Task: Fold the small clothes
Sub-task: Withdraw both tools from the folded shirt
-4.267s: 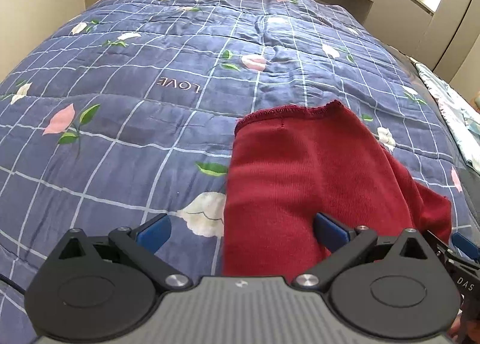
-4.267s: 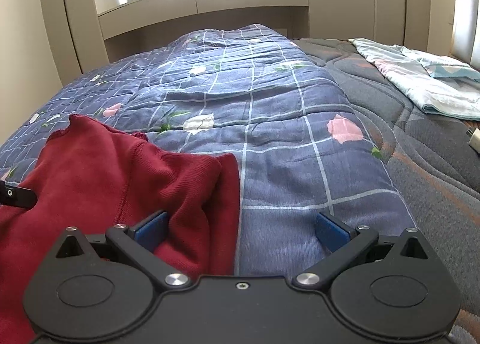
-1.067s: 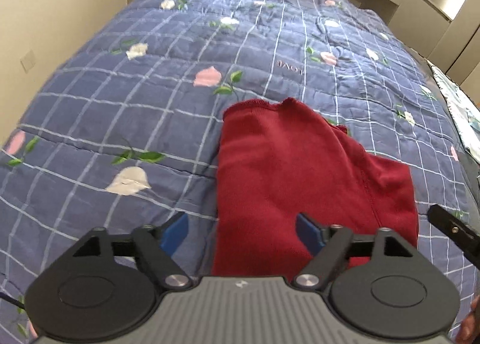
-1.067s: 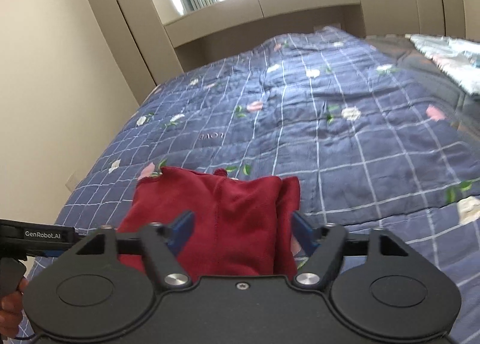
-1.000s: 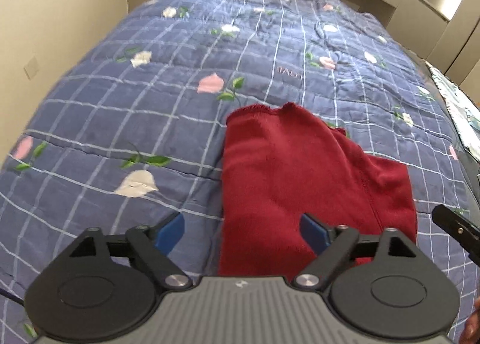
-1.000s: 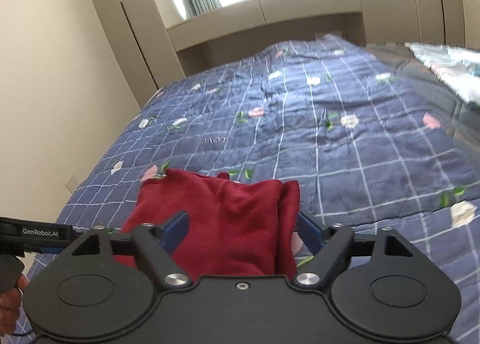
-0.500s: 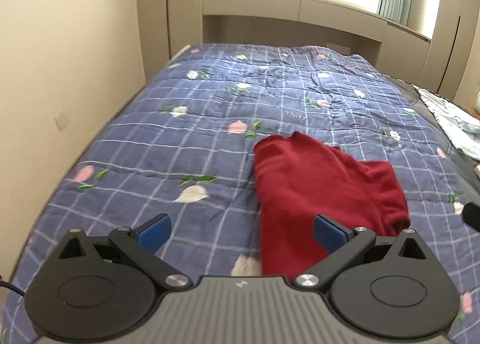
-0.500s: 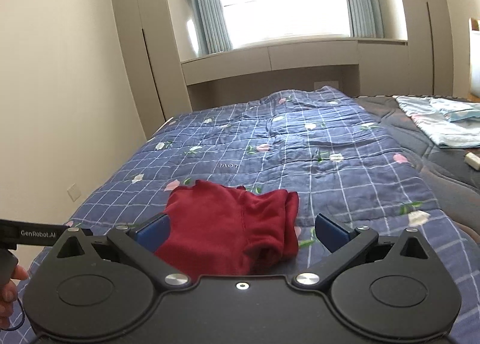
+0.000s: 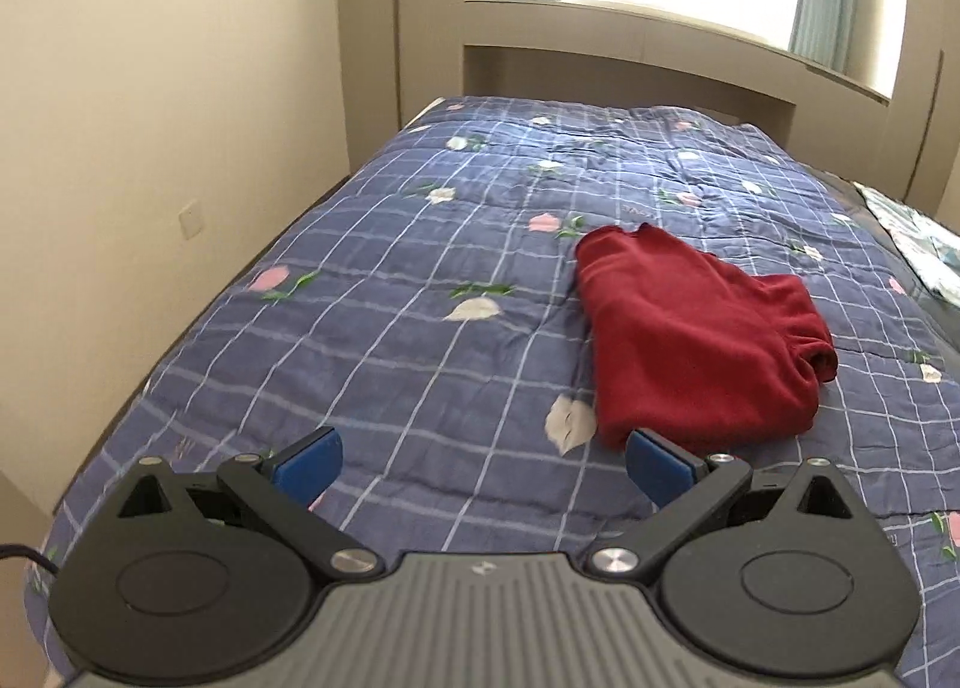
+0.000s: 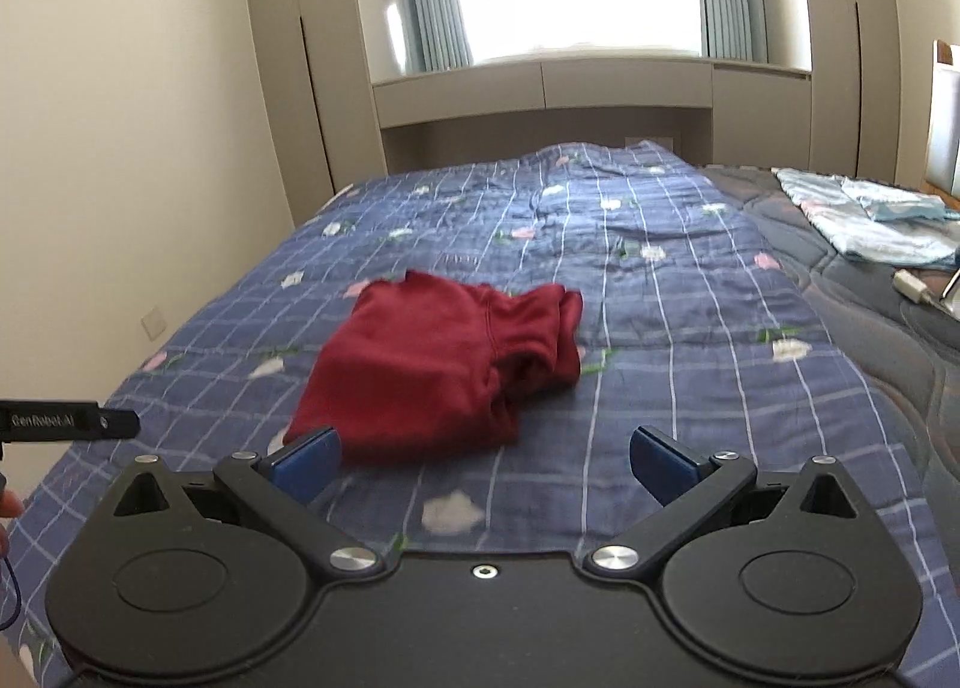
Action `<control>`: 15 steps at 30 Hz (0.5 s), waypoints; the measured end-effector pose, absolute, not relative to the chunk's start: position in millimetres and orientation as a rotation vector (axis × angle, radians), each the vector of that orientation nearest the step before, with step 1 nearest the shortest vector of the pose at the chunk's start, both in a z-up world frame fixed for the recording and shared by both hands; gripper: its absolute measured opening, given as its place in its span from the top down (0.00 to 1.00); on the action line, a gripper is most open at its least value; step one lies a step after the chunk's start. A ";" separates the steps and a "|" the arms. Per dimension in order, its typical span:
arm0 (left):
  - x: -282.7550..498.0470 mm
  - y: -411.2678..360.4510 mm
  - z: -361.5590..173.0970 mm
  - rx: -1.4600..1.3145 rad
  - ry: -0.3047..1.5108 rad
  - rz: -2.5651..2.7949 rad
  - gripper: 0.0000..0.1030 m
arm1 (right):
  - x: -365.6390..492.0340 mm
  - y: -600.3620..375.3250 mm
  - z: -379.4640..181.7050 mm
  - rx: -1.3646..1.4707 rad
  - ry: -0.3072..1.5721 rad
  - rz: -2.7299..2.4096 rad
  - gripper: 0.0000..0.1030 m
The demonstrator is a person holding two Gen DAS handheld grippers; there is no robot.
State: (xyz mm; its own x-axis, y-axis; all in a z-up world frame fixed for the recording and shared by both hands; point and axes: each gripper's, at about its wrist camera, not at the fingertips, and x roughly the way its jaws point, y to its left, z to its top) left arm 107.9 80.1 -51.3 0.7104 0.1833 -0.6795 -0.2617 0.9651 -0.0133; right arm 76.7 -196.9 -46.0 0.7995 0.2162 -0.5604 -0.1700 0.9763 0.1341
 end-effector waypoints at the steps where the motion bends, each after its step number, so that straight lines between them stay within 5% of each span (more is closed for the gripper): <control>1: 104.4 81.8 -52.7 -0.123 0.741 0.254 0.00 | 74.8 -197.4 -47.4 0.080 0.615 0.204 0.01; 15: 85.2 74.9 -66.2 -0.109 0.780 0.249 0.00 | 70.6 -202.9 -51.6 0.096 0.630 0.189 0.01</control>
State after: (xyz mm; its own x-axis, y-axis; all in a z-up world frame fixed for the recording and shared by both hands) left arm 85.2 74.9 -66.2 0.6837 0.1818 -0.7068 -0.2618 0.9651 -0.0051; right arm 70.6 -202.9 -51.6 0.7918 0.2043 -0.5755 -0.1462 0.9784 0.1462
